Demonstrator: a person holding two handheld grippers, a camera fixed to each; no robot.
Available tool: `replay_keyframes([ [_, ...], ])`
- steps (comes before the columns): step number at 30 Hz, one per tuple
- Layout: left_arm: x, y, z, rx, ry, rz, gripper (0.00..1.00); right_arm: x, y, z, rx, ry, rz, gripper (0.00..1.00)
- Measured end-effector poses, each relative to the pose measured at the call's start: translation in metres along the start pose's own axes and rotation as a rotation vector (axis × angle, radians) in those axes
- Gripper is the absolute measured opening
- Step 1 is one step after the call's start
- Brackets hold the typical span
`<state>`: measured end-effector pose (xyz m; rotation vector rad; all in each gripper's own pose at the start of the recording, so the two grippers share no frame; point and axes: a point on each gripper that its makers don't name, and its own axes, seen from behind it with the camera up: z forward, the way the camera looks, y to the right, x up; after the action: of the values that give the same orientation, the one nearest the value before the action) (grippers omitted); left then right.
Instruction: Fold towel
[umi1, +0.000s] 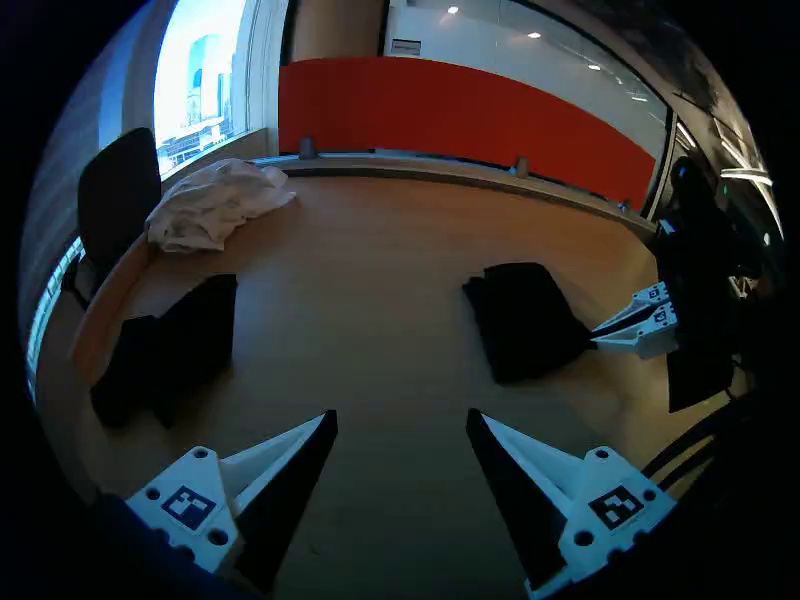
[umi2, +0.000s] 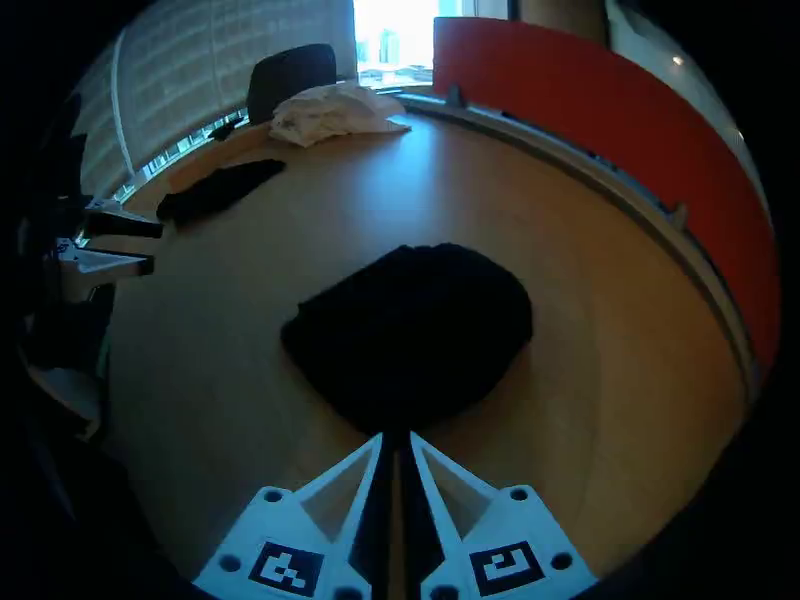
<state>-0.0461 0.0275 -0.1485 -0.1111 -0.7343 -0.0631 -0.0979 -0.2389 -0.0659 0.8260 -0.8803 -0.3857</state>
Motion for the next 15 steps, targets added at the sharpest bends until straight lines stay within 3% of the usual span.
replay_keyframes([
  [15, 0.008, 0.002, 0.0, -0.009, 0.018, 0.004, 0.96, 0.072, 0.018, -0.028, -0.022, 0.112, -0.04, 0.04],
])
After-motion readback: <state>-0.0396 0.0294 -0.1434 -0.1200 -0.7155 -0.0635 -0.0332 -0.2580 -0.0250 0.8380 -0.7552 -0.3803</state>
